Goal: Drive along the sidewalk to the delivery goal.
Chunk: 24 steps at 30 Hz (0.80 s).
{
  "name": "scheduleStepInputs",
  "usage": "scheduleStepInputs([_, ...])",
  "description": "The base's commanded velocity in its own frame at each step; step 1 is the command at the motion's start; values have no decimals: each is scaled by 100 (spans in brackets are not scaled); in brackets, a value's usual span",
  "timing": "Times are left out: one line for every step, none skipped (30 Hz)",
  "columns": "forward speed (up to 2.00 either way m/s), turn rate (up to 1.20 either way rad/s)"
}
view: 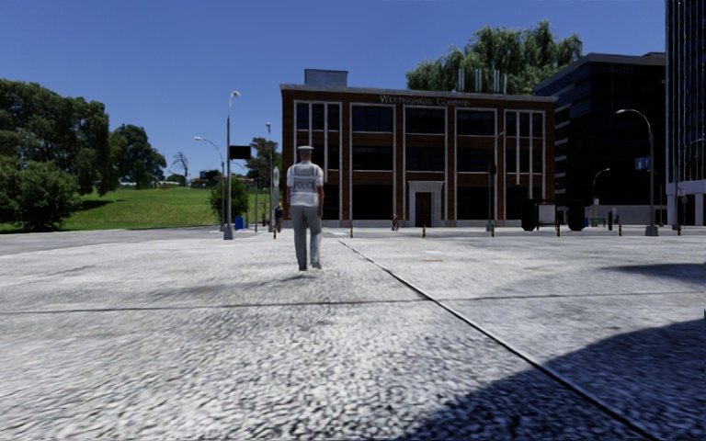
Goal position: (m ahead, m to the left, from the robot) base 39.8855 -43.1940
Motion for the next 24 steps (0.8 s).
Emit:
scheduleStepInputs([200,0])
scheduleStepInputs([200,0])
scheduleStepInputs([200,0])
scheduleStepInputs([200,0])
scheduleStepInputs([200,0])
scheduleStepInputs([200,0])
scheduleStepInputs([200,0])
scheduleStepInputs([200,0])
scheduleStepInputs([200,0])
scheduleStepInputs([200,0])
scheduleStepInputs([200,0])
scheduleStepInputs([200,0])
scheduleStepInputs([200,0])
scheduleStepInputs([200,-43])
scheduleStepInputs([200,-60])
scheduleStepInputs([200,-72])
scheduleStepInputs([200,-75])
scheduleStepInputs([200,-69])
scheduleStepInputs([200,0])
scheduleStepInputs([200,0])
scheduleStepInputs([200,0])
scheduleStepInputs([200,0])
scheduleStepInputs([200,0])
scheduleStepInputs([200,0])
